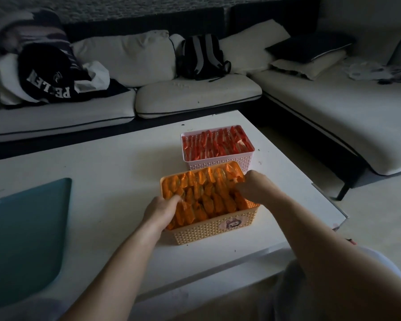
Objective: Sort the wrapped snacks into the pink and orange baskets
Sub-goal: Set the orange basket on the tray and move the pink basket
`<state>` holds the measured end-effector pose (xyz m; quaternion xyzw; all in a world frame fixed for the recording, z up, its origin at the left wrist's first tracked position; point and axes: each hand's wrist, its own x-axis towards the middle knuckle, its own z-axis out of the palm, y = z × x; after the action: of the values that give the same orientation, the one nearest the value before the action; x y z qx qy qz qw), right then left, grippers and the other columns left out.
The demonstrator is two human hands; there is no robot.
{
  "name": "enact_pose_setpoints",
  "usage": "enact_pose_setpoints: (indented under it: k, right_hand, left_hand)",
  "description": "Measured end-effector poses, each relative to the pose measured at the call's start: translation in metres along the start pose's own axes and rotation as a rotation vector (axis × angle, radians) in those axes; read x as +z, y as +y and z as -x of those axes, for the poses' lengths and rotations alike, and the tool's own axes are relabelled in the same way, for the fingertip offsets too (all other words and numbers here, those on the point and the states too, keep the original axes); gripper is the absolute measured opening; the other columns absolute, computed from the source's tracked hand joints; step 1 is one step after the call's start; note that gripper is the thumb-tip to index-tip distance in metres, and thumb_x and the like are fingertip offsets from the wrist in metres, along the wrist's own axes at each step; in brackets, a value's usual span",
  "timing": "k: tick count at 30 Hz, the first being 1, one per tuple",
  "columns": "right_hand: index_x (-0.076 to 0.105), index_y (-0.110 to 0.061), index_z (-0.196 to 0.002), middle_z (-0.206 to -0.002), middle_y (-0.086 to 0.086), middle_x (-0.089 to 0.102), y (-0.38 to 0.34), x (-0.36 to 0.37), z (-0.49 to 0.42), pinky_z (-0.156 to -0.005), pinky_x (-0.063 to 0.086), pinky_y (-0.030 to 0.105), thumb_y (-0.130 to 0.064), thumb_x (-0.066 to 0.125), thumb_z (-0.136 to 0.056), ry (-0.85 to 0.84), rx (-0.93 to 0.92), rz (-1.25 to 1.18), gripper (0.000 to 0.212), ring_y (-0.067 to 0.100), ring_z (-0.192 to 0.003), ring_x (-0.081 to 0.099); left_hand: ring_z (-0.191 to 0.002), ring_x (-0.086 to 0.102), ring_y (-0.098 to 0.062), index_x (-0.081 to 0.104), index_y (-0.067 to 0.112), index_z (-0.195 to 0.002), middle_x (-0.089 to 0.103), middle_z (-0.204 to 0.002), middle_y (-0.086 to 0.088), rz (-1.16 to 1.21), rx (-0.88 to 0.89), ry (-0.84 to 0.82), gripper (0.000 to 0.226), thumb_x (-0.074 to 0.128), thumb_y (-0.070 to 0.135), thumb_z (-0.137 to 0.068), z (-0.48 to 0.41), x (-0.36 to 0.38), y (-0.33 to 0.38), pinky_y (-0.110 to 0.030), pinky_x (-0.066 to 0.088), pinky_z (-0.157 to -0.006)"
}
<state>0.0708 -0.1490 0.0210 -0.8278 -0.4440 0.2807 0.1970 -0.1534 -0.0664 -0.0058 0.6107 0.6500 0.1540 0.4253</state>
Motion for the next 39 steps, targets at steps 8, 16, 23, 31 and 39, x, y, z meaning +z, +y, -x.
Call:
enact_pose_setpoints:
  k: [8,16,23,31,39]
  right_hand:
    - [0.059,-0.016,-0.1,-0.098,0.004,0.065,-0.067,0.037,0.015,-0.072,0.061,0.033,-0.03,0.047,-0.102,0.121,-0.131,-0.104,0.02,0.017,-0.078,0.063]
    - [0.067,-0.014,-0.096,-0.092,0.004,0.07,-0.196,0.116,0.035,-0.077,0.062,0.041,-0.025,0.046,-0.093,-0.078,-0.282,-0.115,0.023,0.021,-0.08,0.068]
    - [0.066,-0.015,-0.097,-0.092,0.004,0.072,-0.298,0.197,0.027,-0.077,0.062,0.039,-0.033,0.051,-0.091,-0.219,-0.323,-0.14,0.024,0.021,-0.081,0.069]
    - [0.064,-0.01,-0.101,-0.096,0.008,0.07,-0.365,0.271,-0.001,-0.059,0.046,0.028,-0.031,0.051,-0.096,-0.296,-0.313,-0.271,0.025,0.021,-0.084,0.065]
    - [0.066,-0.019,-0.096,-0.094,0.003,0.073,-0.386,0.313,-0.042,-0.083,0.061,0.046,-0.033,0.051,-0.093,-0.236,-0.37,-0.339,0.02,0.024,-0.088,0.071]
  left_hand:
    - [-0.092,0.067,-0.033,0.074,0.008,-0.093,0.072,-0.096,-0.013,0.095,-0.071,0.156,0.031,0.067,0.039,-0.089,0.012,-0.07,-0.033,-0.036,0.052,-0.08]
    - [-0.083,0.071,-0.03,0.07,0.012,-0.083,0.075,-0.089,-0.013,0.239,-0.119,0.325,0.017,0.065,0.026,-0.092,0.012,-0.207,-0.11,-0.036,0.055,-0.08]
    - [-0.071,0.061,-0.026,0.068,0.01,-0.077,0.07,-0.084,-0.013,0.241,-0.171,0.557,0.024,0.064,0.028,-0.094,0.008,-0.301,-0.174,-0.031,0.042,-0.061]
    - [-0.108,0.058,-0.028,0.055,0.018,-0.131,0.055,-0.113,0.005,0.351,-0.182,0.593,0.044,0.067,0.025,-0.088,-0.043,-0.353,-0.227,-0.038,0.047,-0.086]
    - [-0.101,0.062,-0.036,0.065,0.023,-0.104,0.07,-0.095,-0.008,0.336,-0.198,0.558,0.042,0.061,0.036,-0.065,-0.132,-0.372,-0.267,-0.042,0.049,-0.075]
